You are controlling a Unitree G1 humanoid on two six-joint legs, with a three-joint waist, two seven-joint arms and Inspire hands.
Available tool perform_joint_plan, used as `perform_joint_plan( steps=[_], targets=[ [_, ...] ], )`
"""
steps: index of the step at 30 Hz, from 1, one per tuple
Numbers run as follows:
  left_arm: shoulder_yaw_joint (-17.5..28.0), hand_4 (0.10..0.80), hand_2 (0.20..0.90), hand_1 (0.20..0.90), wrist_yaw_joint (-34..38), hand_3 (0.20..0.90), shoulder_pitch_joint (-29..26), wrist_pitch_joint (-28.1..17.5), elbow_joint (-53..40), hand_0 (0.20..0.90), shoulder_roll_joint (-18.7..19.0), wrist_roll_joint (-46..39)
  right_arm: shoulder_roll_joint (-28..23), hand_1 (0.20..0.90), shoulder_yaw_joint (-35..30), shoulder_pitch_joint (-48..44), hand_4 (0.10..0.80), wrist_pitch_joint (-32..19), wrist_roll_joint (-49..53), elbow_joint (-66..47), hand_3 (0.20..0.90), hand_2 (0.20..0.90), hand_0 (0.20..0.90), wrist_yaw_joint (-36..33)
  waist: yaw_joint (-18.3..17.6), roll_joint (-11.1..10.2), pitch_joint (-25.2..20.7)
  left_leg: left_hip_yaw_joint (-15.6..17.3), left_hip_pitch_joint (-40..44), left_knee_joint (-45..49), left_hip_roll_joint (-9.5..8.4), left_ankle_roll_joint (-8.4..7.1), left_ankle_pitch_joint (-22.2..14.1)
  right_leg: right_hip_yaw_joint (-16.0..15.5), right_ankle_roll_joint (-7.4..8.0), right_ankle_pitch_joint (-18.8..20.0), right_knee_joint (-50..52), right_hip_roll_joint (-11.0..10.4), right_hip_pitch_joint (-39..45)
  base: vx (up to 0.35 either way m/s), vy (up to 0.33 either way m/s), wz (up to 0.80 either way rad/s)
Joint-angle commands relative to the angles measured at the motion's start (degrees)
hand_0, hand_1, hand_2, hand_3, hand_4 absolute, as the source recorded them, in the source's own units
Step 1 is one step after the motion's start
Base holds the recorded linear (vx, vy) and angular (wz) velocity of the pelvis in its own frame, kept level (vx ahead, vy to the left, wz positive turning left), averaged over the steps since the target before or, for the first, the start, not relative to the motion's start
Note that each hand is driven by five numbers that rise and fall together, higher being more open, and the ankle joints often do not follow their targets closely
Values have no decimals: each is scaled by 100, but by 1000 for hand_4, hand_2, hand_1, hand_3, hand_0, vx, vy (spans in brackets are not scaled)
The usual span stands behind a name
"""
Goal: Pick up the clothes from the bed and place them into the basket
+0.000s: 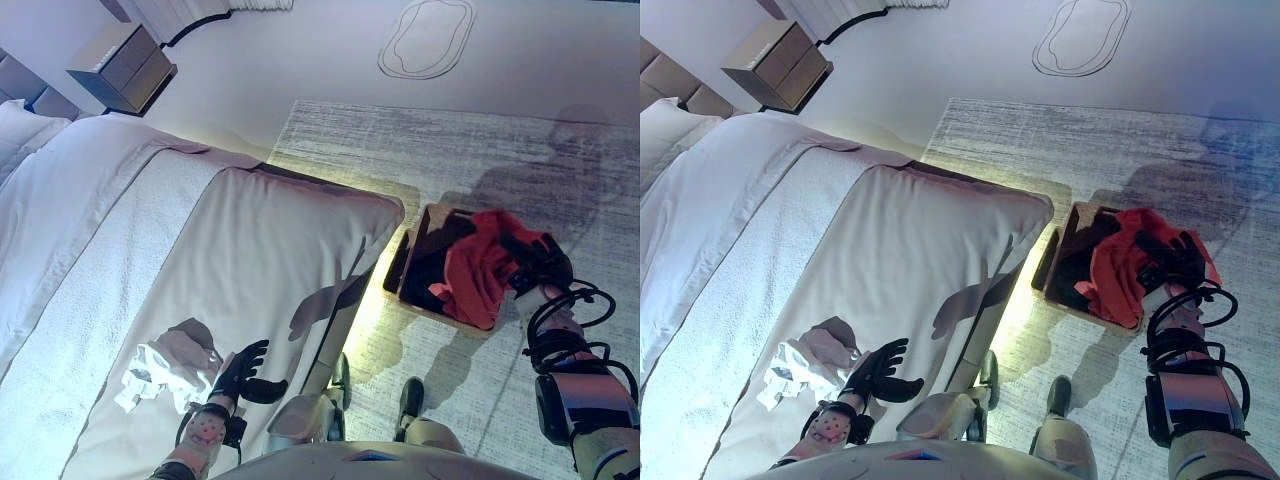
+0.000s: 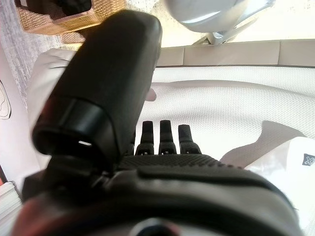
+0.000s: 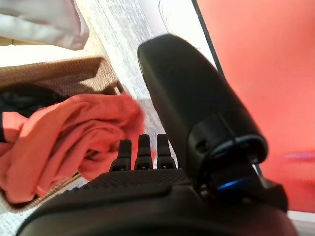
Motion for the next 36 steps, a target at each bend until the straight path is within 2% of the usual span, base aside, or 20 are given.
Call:
perform_joint_plan(
  steps=[1, 11, 15, 18, 19, 21, 25, 29, 33, 36],
  targets=[
    [-100, 800, 900, 900, 18, 900, -37, -224, 120, 900, 173, -140, -421, 900, 197, -208, 800, -346, -179, -142, 900, 900, 900, 203, 82, -367, -463, -234, 249, 9, -108, -252, -764, -94, 435, 165, 172, -865, -71, 0, 0, 0],
    [-42, 800, 900, 900, 21, 900, 22, -258, 155, 900, 176, -37, 65, 900, 240, 308, 800, -244, -80, 6, 900, 900, 900, 195, 35, -473, -518, -195, 310, 9, -64, -245, -793, -55, 440, 161, 156, -820, -19, 0, 0, 0],
    [-12, 800, 900, 900, 113, 900, 104, -216, 70, 900, 121, 22, 597, 900, 192, 1026, 800, -272, 4, 408, 900, 900, 900, 350, 19, -557, -580, -179, 349, 9, -32, -227, -811, -50, 436, 148, 147, -777, 26, 3, -29, 2],
    [34, 800, 900, 900, 157, 900, 142, -217, 59, 900, 97, 65, 1003, 900, 327, 1432, 800, -285, -337, 809, 900, 900, 900, 393, 20, -629, -627, -165, 384, 9, -2, -212, -812, -65, 422, 129, 155, -735, 73, 10, -54, -1],
    [76, 800, 900, 900, 207, 900, 158, -212, 58, 900, 67, 102, 1274, 900, 477, 1691, 800, -61, -568, 1075, 900, 900, 900, 264, 27, -700, -657, -162, 406, 9, 18, -202, -812, -71, 409, 111, 168, -702, 107, 9, -61, -4],
    [151, 800, 900, 900, 244, 900, 179, -224, 57, 900, 37, 153, 1433, 900, 581, 1918, 800, 321, -905, 1342, 900, 900, 900, 286, 51, -775, -684, -158, 446, 9, 48, -198, -819, -97, 395, 94, 175, -669, 164, 4, -75, -4],
    [267, 800, 900, 900, 276, 900, 169, -270, 97, 900, -5, 162, 1610, 900, 815, 2180, 800, 478, -1160, 1636, 900, 900, 900, 367, 104, -862, -699, -191, 504, 9, 89, -208, -799, -144, 354, 56, 179, -593, 263, -7, -56, 0],
    [458, 800, 900, 900, 297, 900, 147, -322, 247, 900, -103, 138, 1873, 900, 1117, 2391, 800, 393, -1530, 1690, 900, 900, 900, 837, 267, -952, -707, -287, 533, 9, 169, -297, -687, -271, 286, 9, 157, -500, 413, -15, -28, 3],
    [546, 800, 900, 900, 253, 900, 47, -363, 408, 900, -157, 121, 1915, 900, 1306, 2359, 800, 285, -1739, 1574, 900, 900, 900, 1023, 521, -990, -647, -465, 413, 37, 222, -418, -494, -410, 258, 21, 101, -485, 482, -46, -35, 20],
    [717, 800, 900, 900, 138, 900, -127, -365, 497, 900, -87, 100, 1858, 900, 1435, 2216, 800, 311, -1708, 1469, 900, 900, 900, 915, 916, -971, -607, -535, 55, 51, 385, -601, -254, -835, 202, -162, 100, -387, 614, -90, -111, 55]
  ],
)
